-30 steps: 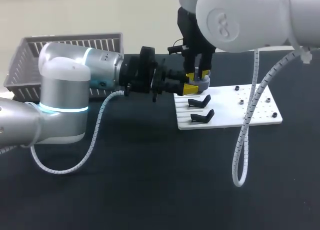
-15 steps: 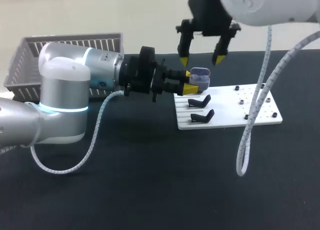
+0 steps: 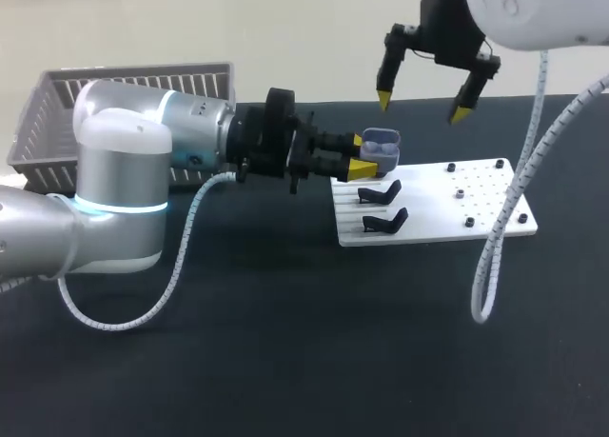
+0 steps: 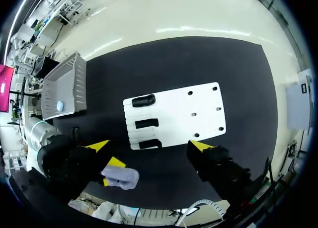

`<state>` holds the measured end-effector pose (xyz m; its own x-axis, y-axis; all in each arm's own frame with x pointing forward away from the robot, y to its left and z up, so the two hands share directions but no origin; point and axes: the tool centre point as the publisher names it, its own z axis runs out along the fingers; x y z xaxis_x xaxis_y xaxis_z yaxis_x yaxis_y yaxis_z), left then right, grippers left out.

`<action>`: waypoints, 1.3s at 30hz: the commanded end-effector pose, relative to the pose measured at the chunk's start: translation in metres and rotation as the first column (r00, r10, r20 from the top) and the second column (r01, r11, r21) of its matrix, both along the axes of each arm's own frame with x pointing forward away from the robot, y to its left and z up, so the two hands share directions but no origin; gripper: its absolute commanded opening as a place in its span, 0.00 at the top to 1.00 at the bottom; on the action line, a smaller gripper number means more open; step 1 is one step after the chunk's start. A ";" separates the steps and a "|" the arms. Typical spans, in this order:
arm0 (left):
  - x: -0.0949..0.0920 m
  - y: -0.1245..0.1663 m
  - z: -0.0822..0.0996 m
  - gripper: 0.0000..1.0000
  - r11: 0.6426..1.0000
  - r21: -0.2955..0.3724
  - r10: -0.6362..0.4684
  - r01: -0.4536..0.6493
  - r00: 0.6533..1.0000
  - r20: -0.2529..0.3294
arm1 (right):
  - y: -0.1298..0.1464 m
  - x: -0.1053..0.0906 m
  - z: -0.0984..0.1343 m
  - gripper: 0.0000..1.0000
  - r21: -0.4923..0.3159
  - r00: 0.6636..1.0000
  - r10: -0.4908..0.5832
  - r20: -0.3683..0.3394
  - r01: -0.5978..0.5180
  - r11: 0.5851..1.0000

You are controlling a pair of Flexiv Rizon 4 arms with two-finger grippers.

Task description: Pick up each earbud case from the left stands, insert the matching earbuds, close the lid, and place the case in the box.

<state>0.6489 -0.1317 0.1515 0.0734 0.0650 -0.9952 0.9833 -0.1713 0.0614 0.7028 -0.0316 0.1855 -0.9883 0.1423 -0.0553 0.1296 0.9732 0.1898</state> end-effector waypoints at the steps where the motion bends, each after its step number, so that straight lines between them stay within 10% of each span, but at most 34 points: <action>1: 0.000 0.000 0.000 1.00 1.000 0.002 -0.001 0.001 1.000 0.000 | 0.000 0.007 -0.009 0.00 -0.001 1.000 0.002 -0.029 -0.002 1.000; 27: 0.000 0.000 0.000 1.00 1.000 0.002 -0.001 0.001 1.000 0.000 | 0.010 -0.048 -0.008 0.00 -0.010 0.987 0.062 -0.146 -0.064 0.998; 39: 0.000 0.000 0.000 1.00 1.000 0.002 -0.001 0.001 1.000 0.000 | -0.009 -0.071 0.044 0.00 0.078 0.948 0.116 0.295 -0.145 0.986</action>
